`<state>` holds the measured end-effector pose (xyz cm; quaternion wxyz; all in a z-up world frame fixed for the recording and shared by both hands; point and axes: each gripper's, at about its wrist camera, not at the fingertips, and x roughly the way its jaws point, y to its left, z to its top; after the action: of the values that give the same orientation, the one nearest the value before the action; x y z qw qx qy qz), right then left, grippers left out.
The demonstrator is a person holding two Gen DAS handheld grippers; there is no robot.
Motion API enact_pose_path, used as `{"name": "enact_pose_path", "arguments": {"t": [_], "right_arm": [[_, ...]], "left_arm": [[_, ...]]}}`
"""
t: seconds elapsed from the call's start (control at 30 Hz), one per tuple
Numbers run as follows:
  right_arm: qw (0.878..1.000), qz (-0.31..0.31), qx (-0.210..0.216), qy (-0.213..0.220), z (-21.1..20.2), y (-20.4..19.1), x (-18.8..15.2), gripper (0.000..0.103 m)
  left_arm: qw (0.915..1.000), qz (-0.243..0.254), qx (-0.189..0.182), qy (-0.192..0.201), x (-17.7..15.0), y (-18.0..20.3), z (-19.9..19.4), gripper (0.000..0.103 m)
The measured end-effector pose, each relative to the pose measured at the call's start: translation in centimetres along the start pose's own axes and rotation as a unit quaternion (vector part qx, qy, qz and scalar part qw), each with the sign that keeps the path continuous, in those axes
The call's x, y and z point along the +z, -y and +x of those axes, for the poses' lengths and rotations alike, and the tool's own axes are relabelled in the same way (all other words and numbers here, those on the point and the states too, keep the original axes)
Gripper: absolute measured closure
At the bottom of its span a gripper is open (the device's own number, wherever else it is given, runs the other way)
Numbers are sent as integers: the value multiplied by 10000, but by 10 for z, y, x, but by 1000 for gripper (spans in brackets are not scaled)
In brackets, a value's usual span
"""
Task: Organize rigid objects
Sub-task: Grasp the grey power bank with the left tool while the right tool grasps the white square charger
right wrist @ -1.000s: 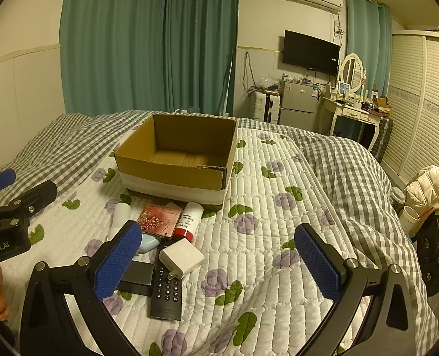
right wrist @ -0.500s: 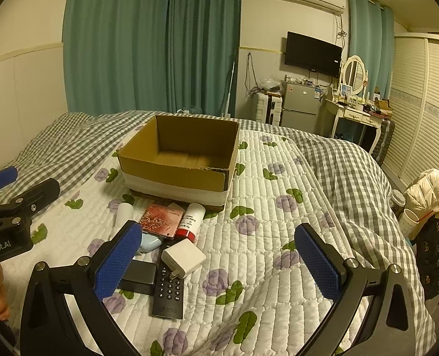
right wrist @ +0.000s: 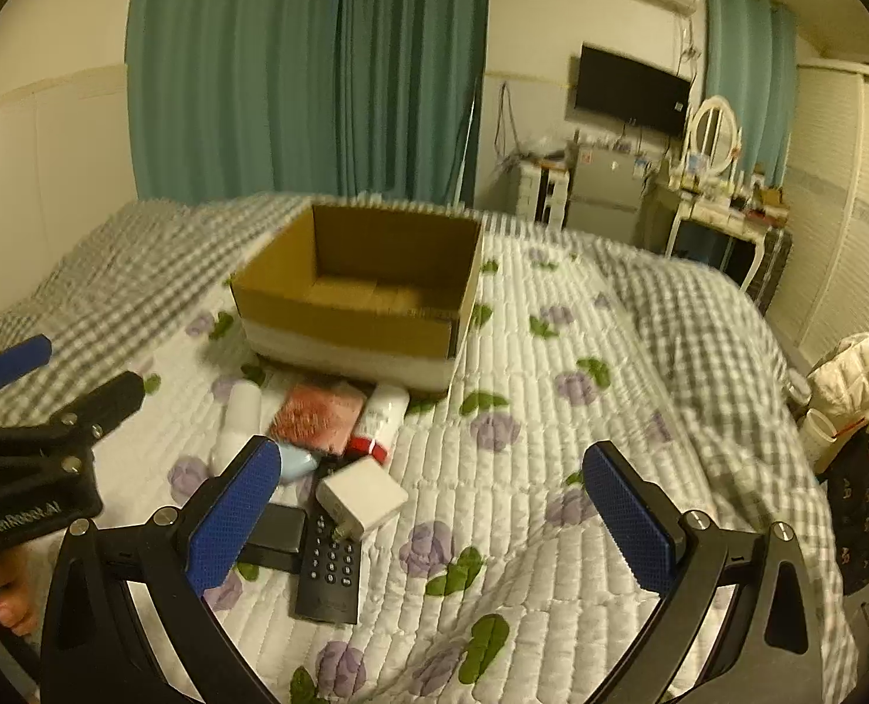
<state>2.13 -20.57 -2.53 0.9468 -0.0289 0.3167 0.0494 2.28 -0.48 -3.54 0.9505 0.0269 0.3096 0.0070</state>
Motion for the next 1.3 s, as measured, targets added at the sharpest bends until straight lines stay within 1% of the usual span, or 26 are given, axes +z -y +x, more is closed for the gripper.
{"name": "enact_pose_path", "arguments": {"t": [0.13,0.27,0.37,0.47,0.53,0.67,0.77,0.8,0.83,0.87,0.97,1.13,1.2,1.3], "right_arm": [[9990,-55,70,-441,26,-3,-6,0],[9976,-137,168,-663,43,-8,-11,0],[9948,-151,379,-930,62,-13,-15,0],[9906,-182,555,-1238,87,-19,-17,2],[9862,-181,673,-1503,110,-24,-19,7],[9779,-160,862,-1898,145,-30,-23,11],[9704,8,1059,-2172,166,-29,-28,17],[9677,62,1139,-2250,171,-29,-29,25],[9655,100,1238,-2290,174,-29,-31,31],[9653,108,1270,-2279,174,-28,-31,31],[9717,45,1082,-2098,159,-26,-30,31],[9852,183,537,-1616,114,-2,-22,31],[9869,202,474,-1531,105,6,-21,31],[9870,287,509,-1495,97,16,-22,31]], "left_arm": [[9995,93,103,-286,-10,1,21,0],[9992,80,181,-341,-10,-3,29,0],[9988,60,252,-421,-12,-4,42,0],[9983,58,247,-531,-15,-8,49,0],[9975,62,258,-655,-18,-10,55,0],[9960,34,198,-876,-24,-12,66,0],[9945,36,187,-1033,-29,-10,74,0],[9940,45,172,-1083,-31,-9,75,0],[9933,66,166,-1143,-32,-7,76,0],[9929,87,161,-1179,-33,-6,77,0],[9917,167,122,-1270,-37,0,76,0],[9894,314,-163,-1410,-43,21,78,0],[9879,458,-263,-1457,-47,33,78,0],[9850,640,-309,-1572,-53,44,81,0]]}}
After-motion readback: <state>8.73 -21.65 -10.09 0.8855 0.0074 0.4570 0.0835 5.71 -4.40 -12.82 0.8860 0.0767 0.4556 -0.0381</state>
